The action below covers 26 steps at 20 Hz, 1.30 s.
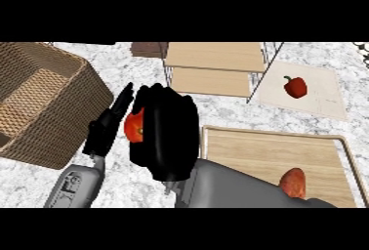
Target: Pick the tomato from the tray and place it in the tiered shelf
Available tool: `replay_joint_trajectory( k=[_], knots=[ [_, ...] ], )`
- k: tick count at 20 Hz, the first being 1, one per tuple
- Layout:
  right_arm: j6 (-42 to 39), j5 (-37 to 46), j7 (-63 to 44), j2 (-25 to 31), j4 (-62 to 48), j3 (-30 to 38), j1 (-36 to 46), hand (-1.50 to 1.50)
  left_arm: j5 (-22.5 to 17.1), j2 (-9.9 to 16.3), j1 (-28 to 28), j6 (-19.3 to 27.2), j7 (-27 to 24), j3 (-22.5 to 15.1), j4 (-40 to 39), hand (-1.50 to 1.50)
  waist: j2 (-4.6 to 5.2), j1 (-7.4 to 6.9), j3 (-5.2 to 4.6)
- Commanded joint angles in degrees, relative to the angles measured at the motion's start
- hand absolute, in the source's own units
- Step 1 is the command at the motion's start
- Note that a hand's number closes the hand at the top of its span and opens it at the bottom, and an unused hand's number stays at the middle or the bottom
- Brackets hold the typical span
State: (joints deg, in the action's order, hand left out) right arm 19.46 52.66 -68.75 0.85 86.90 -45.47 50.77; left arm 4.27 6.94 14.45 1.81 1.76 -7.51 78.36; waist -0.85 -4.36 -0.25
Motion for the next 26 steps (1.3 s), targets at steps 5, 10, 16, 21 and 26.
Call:
replay_joint_trajectory(
  k=[5, 10, 16, 21, 26],
  knots=[
    [-0.83, 6.82, -16.41, -0.81, -3.39, 6.28, 12.45, 1.5, 0.3, -0.03, -0.23, 0.7, -0.54, 0.55, -0.06, 0.0, -0.35, 1.83, -0.03],
    [-6.81, 9.79, -16.45, -0.81, -7.7, 11.49, 20.11, 1.5, 0.74, -0.54, -1.06, 1.16, -0.23, 0.11, -0.3, 0.0, -0.32, 2.28, -0.03],
    [-7.15, 11.4, -16.46, -0.81, -12.84, 15.14, 25.16, 1.5, 0.44, -0.07, -0.26, 0.77, -1.45, 0.98, -0.74, 0.0, 0.19, 2.14, -0.02],
    [-7.92, 13.46, -16.46, -0.81, -18.69, 19.6, 31.17, 1.5, -0.14, 0.84, -2.48, -0.22, -0.69, 0.93, 2.22, 0.0, 0.32, 1.46, 0.06],
    [-8.38, 15.55, -16.46, -0.81, -20.58, 20.45, 33.33, 1.5, 0.15, 1.69, -0.73, 0.38, -1.13, 2.82, -0.17, 0.0, 0.58, 2.82, 0.11]
  ],
)
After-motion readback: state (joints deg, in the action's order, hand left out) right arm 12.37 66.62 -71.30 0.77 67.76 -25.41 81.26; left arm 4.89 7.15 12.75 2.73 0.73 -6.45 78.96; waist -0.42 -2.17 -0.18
